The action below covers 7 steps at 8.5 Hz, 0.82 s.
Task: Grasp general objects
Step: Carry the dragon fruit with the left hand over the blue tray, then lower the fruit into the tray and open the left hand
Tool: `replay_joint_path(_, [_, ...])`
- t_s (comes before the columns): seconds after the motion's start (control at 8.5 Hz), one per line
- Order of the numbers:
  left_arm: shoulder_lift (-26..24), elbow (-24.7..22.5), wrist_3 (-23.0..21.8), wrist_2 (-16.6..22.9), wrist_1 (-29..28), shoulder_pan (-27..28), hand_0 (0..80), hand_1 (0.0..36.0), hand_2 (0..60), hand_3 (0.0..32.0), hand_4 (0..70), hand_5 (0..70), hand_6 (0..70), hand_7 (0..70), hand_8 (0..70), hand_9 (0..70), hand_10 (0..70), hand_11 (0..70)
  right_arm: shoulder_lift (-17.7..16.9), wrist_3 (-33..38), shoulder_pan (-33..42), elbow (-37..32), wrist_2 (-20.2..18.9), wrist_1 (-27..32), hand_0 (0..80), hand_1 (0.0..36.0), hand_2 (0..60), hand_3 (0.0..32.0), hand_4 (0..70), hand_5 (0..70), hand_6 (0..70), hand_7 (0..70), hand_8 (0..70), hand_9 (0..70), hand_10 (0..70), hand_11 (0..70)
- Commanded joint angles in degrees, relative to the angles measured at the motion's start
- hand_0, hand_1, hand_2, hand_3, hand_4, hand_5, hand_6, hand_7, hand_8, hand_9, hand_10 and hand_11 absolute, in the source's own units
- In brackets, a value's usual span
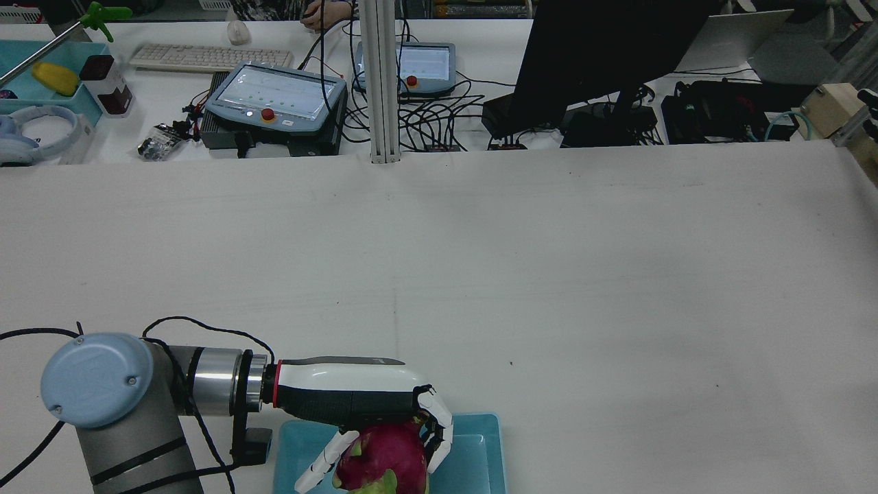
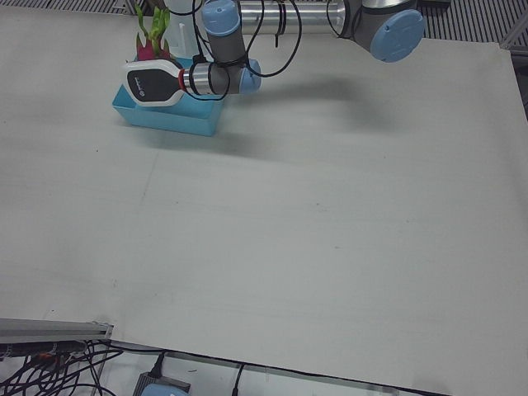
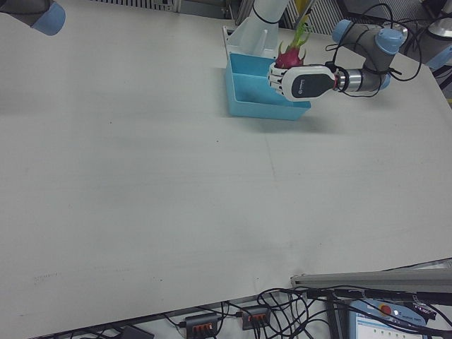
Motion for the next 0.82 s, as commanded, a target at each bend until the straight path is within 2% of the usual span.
replay_joint_path(0.0, [0.1, -1.1, -5.5, 1.2, -7.7, 3.5, 80.0, 36.0, 60.0, 0.0, 50.7, 70.0, 70.0, 70.0, 70.0, 70.0, 70.0, 70.0, 0.0, 0.0, 0.0, 0.0, 0.0, -0.1, 0.0, 0.0, 0.0, 0.0, 0.0, 0.0, 0.0, 0.0, 0.0, 0.0, 0.0, 0.0])
replay_joint_path(0.12, [0.1, -1.1, -5.6, 1.2, -7.8, 4.5, 80.0, 36.0, 60.0, 0.0, 50.8, 70.0, 70.0, 70.0, 70.0, 70.0, 70.0, 70.0, 0.0, 0.0, 0.0, 0.0, 0.0, -0.1, 0.0, 0.0, 0.0, 0.0, 0.0, 0.0, 0.0, 0.0, 0.0, 0.0, 0.0, 0.0])
replay_joint_path(0.24, [0.1, -1.0, -5.7, 1.2, -7.8, 4.0, 80.0, 36.0, 60.0, 0.0, 32.0, 70.0, 66.1, 70.0, 54.4, 68.0, 47.0, 69.4, 0.0, 0.0, 0.0, 0.0, 0.0, -0.1, 0.0, 0.0, 0.0, 0.0, 0.0, 0.0, 0.0, 0.0, 0.0, 0.0, 0.0, 0.0])
replay_joint_path(0.35, [0.1, -1.0, -5.7, 1.2, -7.8, 3.7, 63.5, 36.0, 60.0, 0.0, 16.7, 57.2, 23.2, 28.4, 19.1, 17.3, 12.8, 22.2, 0.0, 0.0, 0.0, 0.0, 0.0, -0.1, 0.0, 0.0, 0.0, 0.0, 0.0, 0.0, 0.0, 0.0, 0.0, 0.0, 0.0, 0.0])
replay_joint_path(0.47, [0.1, -0.4, -5.7, 1.2, -7.9, 3.7, 59.6, 36.0, 60.0, 0.0, 13.1, 49.2, 16.4, 15.5, 13.2, 9.7, 9.6, 17.3, 0.0, 0.0, 0.0, 0.0, 0.0, -0.1, 0.0, 0.0, 0.0, 0.0, 0.0, 0.0, 0.0, 0.0, 0.0, 0.0, 0.0, 0.0])
replay_joint_path(0.59, [0.3, -0.4, -5.7, 1.2, -8.1, 3.5, 58.2, 36.0, 60.0, 0.0, 11.1, 47.1, 14.4, 13.5, 11.9, 8.5, 8.9, 16.2, 0.0, 0.0, 0.0, 0.0, 0.0, -0.1, 0.0, 0.0, 0.0, 0.0, 0.0, 0.0, 0.0, 0.0, 0.0, 0.0, 0.0, 0.0])
replay_joint_path(0.71, [0.5, -0.3, -5.8, 1.3, -8.5, 3.5, 57.3, 36.0, 60.0, 0.0, 11.3, 45.6, 14.8, 14.4, 12.2, 9.1, 8.6, 15.7, 0.0, 0.0, 0.0, 0.0, 0.0, -0.1, 0.0, 0.0, 0.0, 0.0, 0.0, 0.0, 0.0, 0.0, 0.0, 0.0, 0.0, 0.0])
